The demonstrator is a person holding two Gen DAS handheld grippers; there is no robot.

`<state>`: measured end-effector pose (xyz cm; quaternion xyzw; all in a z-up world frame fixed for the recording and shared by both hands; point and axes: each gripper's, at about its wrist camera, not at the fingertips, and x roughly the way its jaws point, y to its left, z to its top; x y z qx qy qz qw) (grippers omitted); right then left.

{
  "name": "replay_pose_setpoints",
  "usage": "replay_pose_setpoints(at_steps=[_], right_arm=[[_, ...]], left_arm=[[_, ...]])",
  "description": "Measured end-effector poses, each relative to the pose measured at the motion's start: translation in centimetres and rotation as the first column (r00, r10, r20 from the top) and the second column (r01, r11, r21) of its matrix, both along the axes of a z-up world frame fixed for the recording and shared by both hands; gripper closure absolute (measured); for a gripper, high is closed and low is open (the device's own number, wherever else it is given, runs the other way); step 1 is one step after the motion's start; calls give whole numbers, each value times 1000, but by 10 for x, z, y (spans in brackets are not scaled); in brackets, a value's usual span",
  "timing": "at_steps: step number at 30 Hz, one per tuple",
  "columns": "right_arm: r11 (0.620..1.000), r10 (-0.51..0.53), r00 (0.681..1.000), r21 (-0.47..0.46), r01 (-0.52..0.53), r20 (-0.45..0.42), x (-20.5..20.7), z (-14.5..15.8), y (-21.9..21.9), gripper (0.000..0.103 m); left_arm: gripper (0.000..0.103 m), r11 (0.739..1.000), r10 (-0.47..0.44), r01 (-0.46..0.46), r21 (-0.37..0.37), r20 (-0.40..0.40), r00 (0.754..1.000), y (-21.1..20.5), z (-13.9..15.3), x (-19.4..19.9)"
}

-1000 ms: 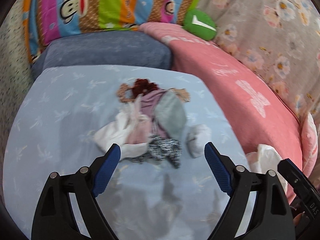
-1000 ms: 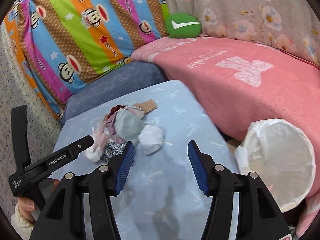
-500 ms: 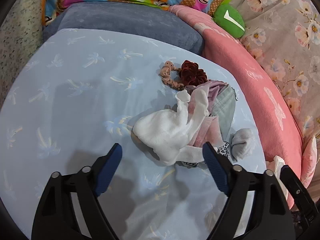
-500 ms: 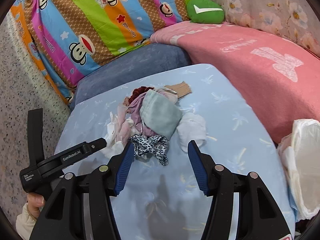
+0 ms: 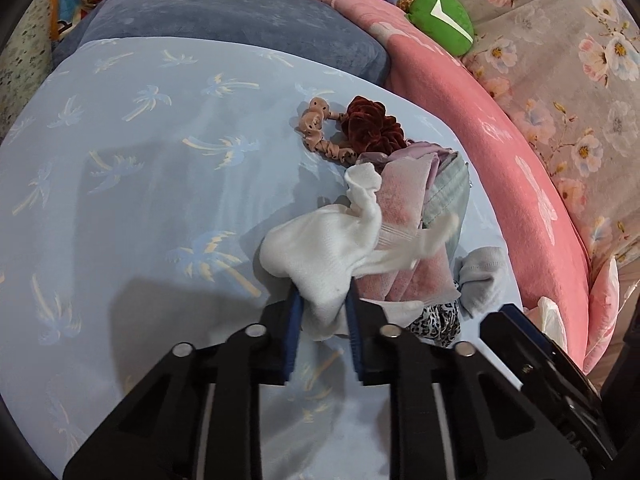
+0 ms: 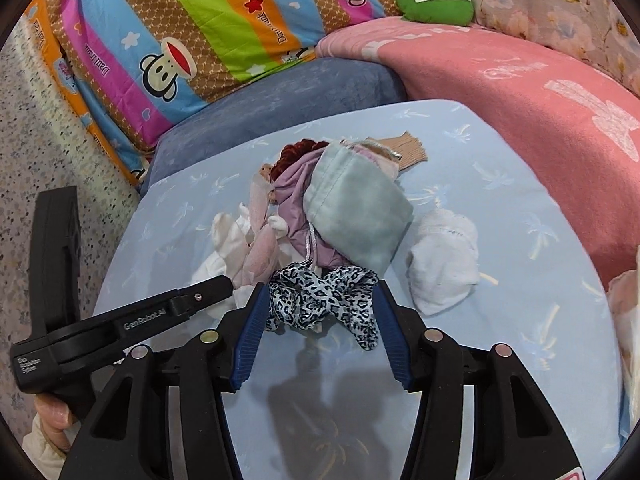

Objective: Organize soft objects
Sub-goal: 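Grasp the white sock with the left gripper while the right gripper grasps the leopard scrunchie, then carry the sock and scrunchie over the white bin and open both grippers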

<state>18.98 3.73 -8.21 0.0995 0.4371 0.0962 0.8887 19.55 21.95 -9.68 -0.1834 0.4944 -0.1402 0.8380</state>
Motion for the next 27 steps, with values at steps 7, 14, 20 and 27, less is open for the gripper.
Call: replay_pose_setpoints(at_steps=[7,14,20,27], right_arm=[[999,43,998,1,-43,-34,14,-15,17,75],[998,59,994,22,-57,-92,17,-33,20,102],[998,52,997,43,-50,-57,6,-19,16,102],[997,49,999,57,-49,0,-9,10,7,102]], left_arm=[[92,999,-5,4,45,30,1000,5,7,-5],[92,999,-1,-1,55,52,999,7,18,-8],[92,997,7,-15,80,95,995,7,32,-14],[92,997,7,-19,80,153,988,3,55,-22]])
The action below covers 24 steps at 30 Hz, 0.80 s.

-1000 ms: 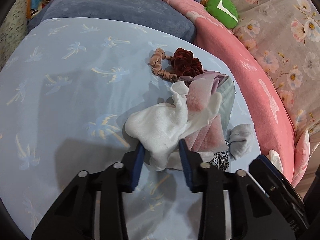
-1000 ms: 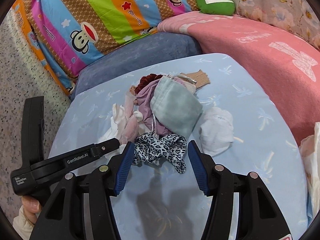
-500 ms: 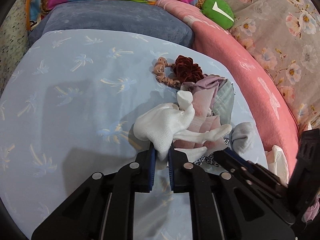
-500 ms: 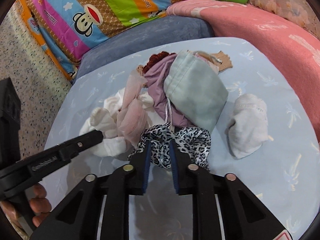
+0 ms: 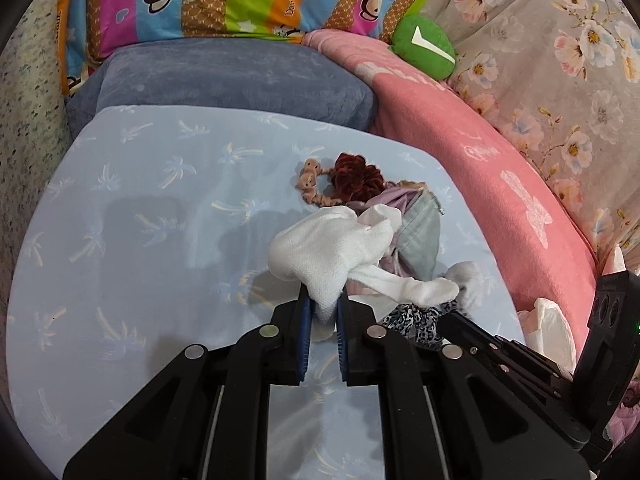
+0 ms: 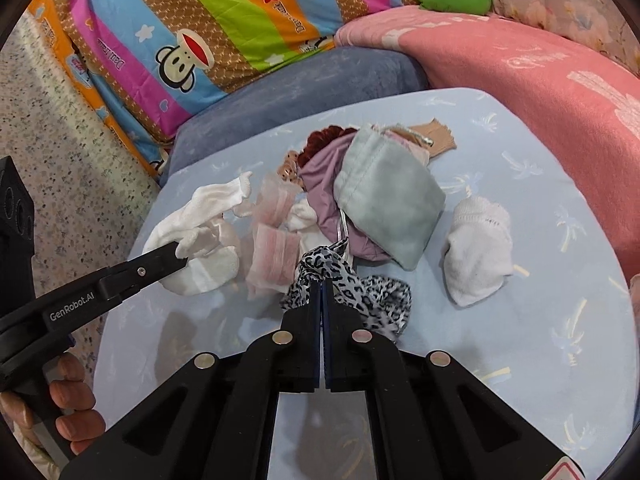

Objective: Organize soft objects
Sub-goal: 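Carry the sock and scrunchie over the white bin and open both grippers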

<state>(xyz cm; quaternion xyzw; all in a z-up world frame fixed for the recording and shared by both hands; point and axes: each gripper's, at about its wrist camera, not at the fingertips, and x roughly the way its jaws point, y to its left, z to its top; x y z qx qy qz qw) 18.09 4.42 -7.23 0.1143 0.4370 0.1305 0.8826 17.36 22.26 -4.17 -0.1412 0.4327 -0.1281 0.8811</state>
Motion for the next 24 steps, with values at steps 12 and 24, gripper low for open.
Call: replay_pose_setpoints(at_steps=[12,24], right_arm=[[998,-63,989,16,61,134,-30,66,-30,102],[980,-197,949,43,192,248,-69,116,-104,102]], left_arm=[[92,998,-63,62,9,97,993,-29,37,-12],[92,978,-207,205,28,185,961,-103,70,-27]])
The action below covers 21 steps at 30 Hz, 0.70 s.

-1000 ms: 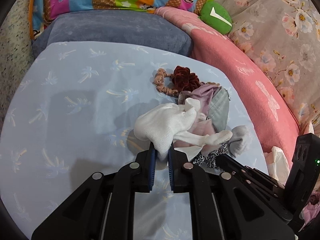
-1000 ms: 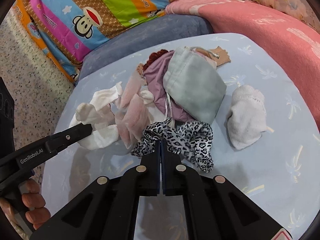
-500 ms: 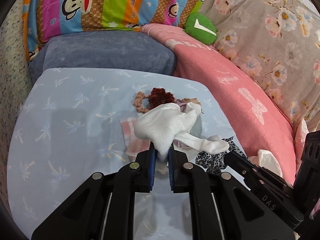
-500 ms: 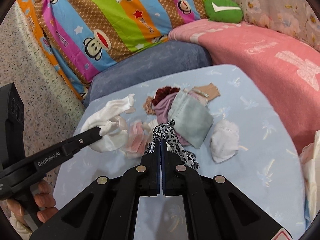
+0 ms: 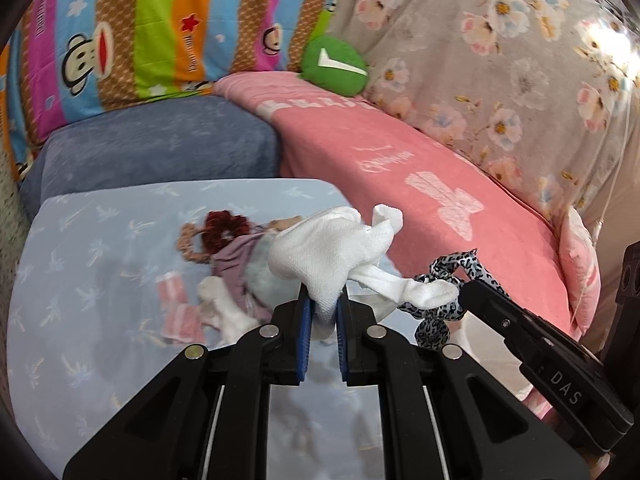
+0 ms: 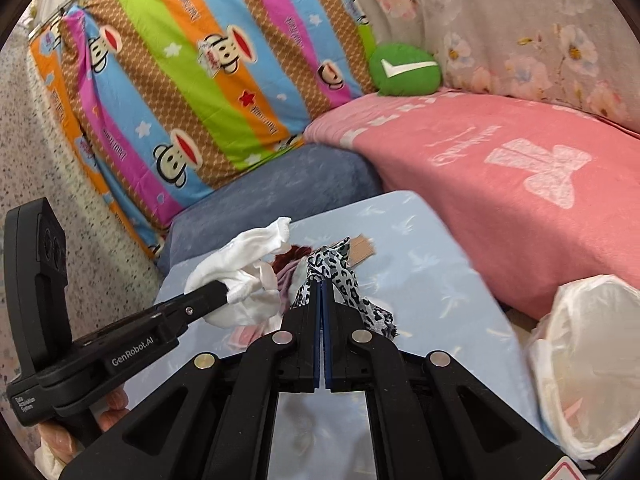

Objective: Organize soft objects
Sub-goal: 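Carry the sock and scrunchie over the white bin and open both grippers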

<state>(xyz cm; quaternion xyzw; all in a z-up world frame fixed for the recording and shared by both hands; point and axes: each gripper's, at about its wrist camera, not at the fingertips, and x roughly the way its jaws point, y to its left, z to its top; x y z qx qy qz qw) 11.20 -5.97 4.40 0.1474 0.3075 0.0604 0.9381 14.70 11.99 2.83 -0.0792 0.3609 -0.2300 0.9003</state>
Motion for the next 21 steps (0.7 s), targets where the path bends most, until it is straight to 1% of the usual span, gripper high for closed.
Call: replay_pose_setpoints(at_steps=[5,10,18,21], right_arm=[[997,-71,997,9,71,27,-22,11,-43,102],[989,-145,989,18,144,43,-46,15,-89,102],[967,-253,967,48,252,36,-82,11,-156,102],[957,-288,957,58,286,27,-93,6,-178,102]], left_arm=[[92,997,-83,83,9,26,996,-42,8,-12],[92,987,-161,161,16,37,986,-85,11,-23],[92,958,-282,280,55,39,959,-153,12,-44],[92,946,-319,316,71,36,947,-172,10,-52]])
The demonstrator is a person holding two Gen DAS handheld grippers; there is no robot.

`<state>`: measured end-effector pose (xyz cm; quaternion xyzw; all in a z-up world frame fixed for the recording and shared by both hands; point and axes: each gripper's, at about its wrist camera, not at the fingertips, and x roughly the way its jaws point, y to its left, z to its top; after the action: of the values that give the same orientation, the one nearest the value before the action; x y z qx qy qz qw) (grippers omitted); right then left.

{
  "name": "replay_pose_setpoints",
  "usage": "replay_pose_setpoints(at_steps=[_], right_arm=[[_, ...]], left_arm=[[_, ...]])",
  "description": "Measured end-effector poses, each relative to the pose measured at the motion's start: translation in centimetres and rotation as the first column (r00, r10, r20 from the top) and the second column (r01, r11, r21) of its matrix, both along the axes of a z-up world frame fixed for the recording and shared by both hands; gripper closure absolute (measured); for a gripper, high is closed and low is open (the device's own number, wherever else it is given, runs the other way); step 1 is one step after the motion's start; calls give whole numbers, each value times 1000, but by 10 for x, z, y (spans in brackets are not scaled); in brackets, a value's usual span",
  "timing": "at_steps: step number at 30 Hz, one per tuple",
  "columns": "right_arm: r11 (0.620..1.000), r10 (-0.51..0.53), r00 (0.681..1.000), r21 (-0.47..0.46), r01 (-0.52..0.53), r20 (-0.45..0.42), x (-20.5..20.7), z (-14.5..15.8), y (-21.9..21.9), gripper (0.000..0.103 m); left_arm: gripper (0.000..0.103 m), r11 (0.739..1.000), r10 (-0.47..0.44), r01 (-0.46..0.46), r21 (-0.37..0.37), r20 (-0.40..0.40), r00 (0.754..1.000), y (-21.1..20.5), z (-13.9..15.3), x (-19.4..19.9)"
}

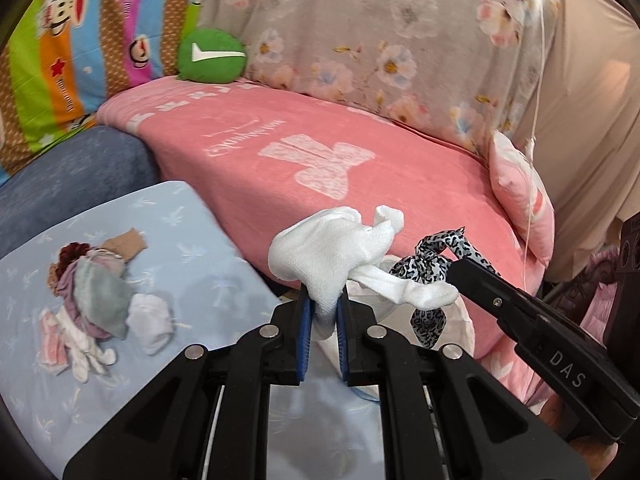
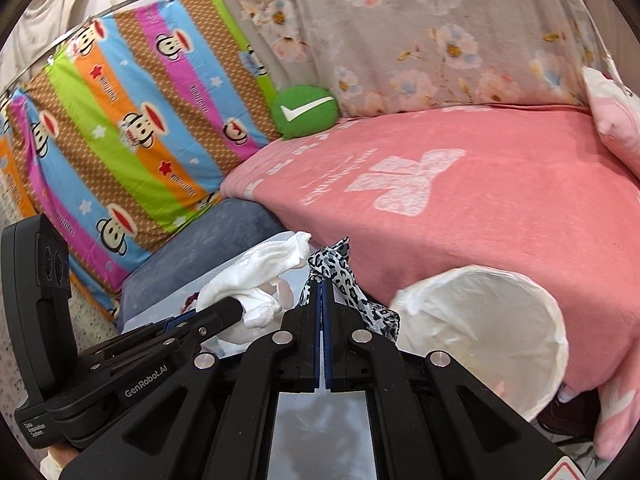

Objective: Organize soft objects
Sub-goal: 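Carry the sock and scrunchie over the white bin and open both grippers, then move both open grippers back from the bin to the cloth pile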

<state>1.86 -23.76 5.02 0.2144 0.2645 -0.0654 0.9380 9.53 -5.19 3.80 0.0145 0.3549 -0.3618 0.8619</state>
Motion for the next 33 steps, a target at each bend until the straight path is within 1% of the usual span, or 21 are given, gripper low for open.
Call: replay_pose_setpoints(at_steps=[10,15,22,23,24,25,26,27,28,30,32,33], right_arm=[[996,-87,996,22,88,-33,-26,-22,-48,102],[993,-111,992,36,113,-52,-33,-33,-63,102],[990,-132,989,42,135,-67,-36,-40,-73,102],[990,-134,989,41,137,-68,-36,-40,-74,102],[990,-136,988,38,139,-70,-36,-41,-75,101],[989,-138,988,38,141,-70,-36,-41,-75,100],[988,-144,987,37,147,-68,-37,-41,-75,97],[988,-149,987,37,152,-65,-38,-41,-75,95],[987,-151,986,36,153,-67,-39,-41,-76,94],[987,-155,985,37,158,-69,-39,-42,-77,93],[986,-160,985,40,163,-70,-39,-42,-76,83],[985,-162,984,40,165,-70,-38,-41,-76,80]], left_arm=[[92,991,-117,118,58,-16,993,-59,-12,-18],[90,985,-153,155,70,-40,987,-77,-19,-20],[89,978,-184,188,86,-52,982,-94,-25,-24],[87,978,-186,191,88,-58,981,-96,-26,-24],[79,978,-184,189,88,-62,981,-96,-26,-23],[76,979,-181,186,86,-63,981,-97,-27,-22],[67,980,-175,180,85,-59,983,-96,-27,-22],[54,981,-167,172,88,-55,984,-96,-26,-22],[50,983,-157,161,88,-49,986,-96,-26,-22],[48,985,-149,152,83,-43,988,-95,-26,-22],[48,985,-145,148,86,-47,988,-95,-27,-21],[48,986,-141,144,88,-47,989,-94,-27,-21]])
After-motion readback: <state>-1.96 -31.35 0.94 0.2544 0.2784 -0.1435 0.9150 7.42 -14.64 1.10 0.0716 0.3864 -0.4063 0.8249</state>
